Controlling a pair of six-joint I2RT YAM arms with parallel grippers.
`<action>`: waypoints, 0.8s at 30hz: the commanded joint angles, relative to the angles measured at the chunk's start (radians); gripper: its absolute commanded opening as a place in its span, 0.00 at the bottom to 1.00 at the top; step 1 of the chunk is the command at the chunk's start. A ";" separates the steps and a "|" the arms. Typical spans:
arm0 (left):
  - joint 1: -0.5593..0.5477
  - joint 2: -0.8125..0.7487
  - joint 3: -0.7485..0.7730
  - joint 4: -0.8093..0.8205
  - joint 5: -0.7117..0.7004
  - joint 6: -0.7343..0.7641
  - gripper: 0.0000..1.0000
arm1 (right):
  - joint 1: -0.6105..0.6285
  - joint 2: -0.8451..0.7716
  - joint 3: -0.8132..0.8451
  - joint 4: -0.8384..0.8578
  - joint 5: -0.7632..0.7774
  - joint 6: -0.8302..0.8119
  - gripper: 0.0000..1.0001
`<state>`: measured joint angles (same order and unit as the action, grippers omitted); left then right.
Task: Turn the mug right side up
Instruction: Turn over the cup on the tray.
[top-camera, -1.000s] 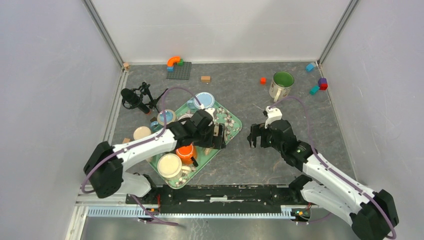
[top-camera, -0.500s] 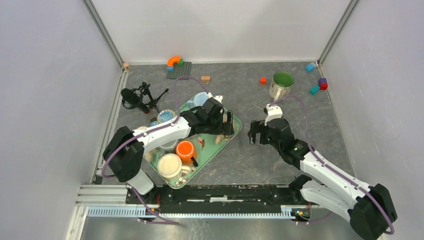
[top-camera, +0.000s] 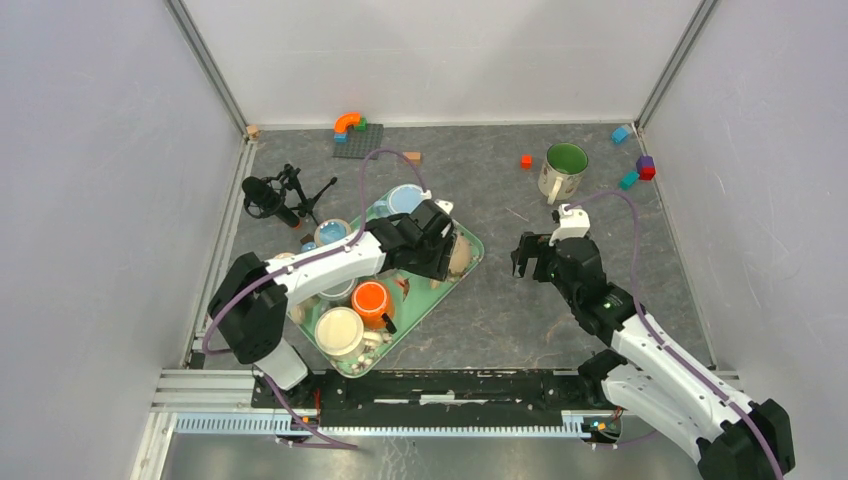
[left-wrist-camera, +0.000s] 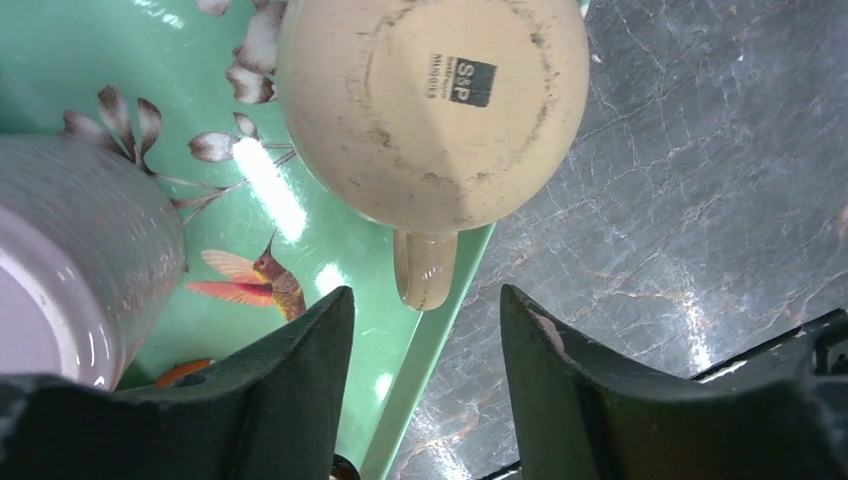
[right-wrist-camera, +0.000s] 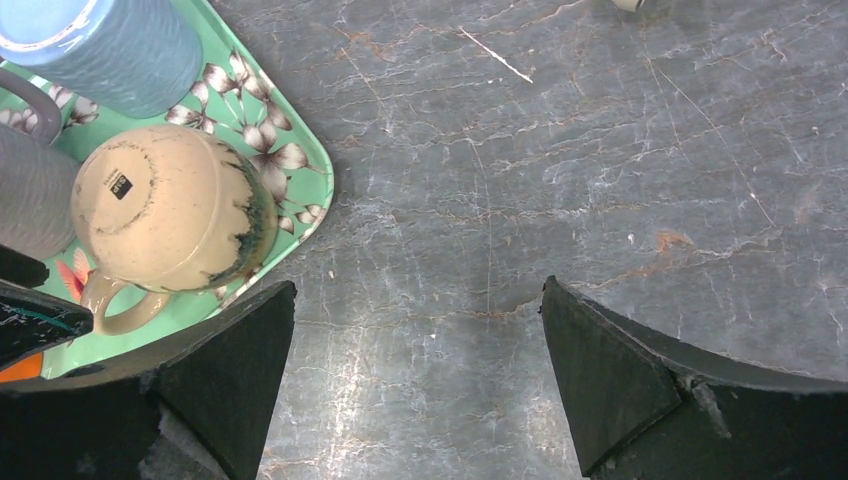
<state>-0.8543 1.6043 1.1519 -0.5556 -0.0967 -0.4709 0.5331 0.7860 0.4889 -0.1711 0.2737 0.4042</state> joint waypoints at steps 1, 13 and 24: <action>-0.024 0.037 0.067 -0.017 -0.004 0.083 0.61 | -0.018 -0.005 -0.003 0.030 0.020 0.030 0.98; -0.050 0.153 0.121 -0.018 -0.138 0.100 0.45 | -0.022 -0.011 -0.001 0.027 -0.004 0.075 0.98; -0.050 0.199 0.132 0.014 -0.158 0.110 0.30 | -0.023 -0.005 -0.005 0.029 -0.014 0.080 0.98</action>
<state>-0.9047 1.7798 1.2465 -0.5747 -0.2131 -0.4213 0.5148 0.7864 0.4866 -0.1734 0.2665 0.4706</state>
